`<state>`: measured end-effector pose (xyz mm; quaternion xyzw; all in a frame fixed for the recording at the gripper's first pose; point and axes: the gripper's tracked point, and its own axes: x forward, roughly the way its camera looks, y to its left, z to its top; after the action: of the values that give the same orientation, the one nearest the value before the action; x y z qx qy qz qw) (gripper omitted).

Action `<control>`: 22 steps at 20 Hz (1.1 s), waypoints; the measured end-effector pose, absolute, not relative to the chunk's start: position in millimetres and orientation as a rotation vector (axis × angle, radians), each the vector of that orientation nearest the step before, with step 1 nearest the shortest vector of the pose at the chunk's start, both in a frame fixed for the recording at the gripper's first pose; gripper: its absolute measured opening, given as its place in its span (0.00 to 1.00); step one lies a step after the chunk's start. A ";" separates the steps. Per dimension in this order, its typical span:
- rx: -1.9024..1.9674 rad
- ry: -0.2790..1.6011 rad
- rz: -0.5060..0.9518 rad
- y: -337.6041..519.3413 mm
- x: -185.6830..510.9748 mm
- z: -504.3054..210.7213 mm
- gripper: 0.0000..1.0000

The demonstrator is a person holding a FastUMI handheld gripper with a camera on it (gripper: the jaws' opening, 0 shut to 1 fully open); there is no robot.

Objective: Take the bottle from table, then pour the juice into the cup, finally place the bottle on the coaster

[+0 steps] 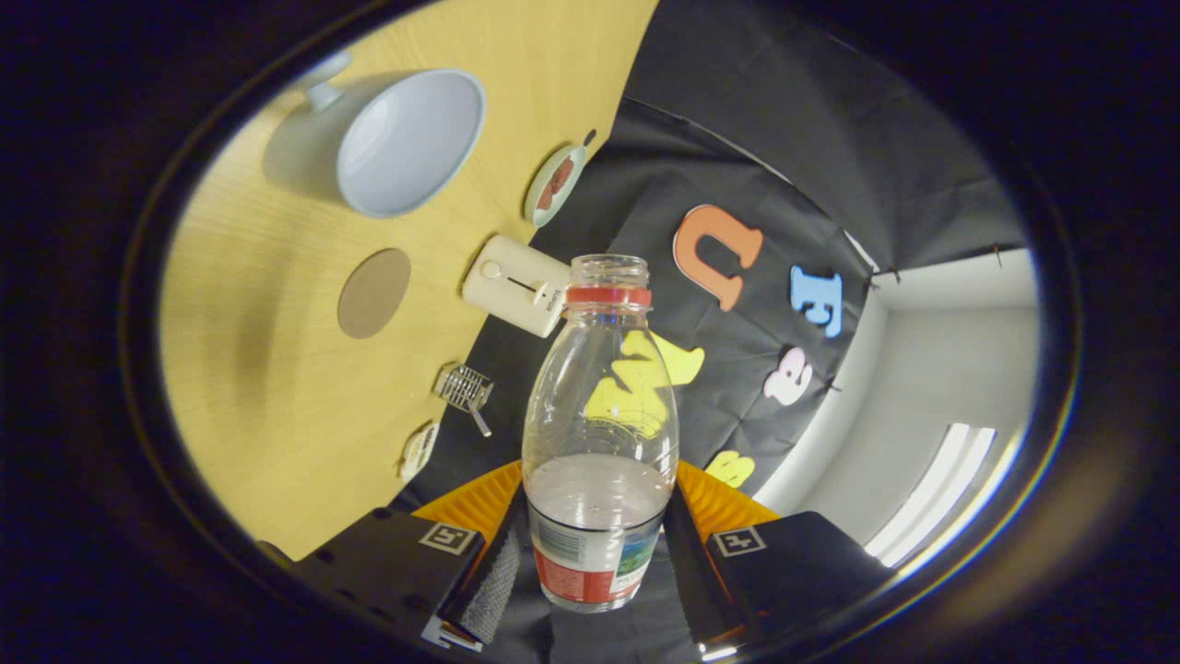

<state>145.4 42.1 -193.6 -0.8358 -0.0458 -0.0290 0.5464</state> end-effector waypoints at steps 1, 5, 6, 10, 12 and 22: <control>-1.927 -0.094 -0.070 39.6 145.9 -193.6 0.78; -1.727 -0.062 -0.051 37.2 143.9 -192.9 0.78; -1.651 -0.040 -0.042 36.9 144.5 -193.9 0.79; -1.353 0.014 -0.014 40.4 144.8 -188.5 0.79; -1.217 0.028 0.011 47.4 145.3 -184.3 0.79; -0.696 0.140 0.117 73.8 137.4 -154.1 0.79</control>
<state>137.4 73.8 -154.1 -0.3404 0.0686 0.0571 0.9360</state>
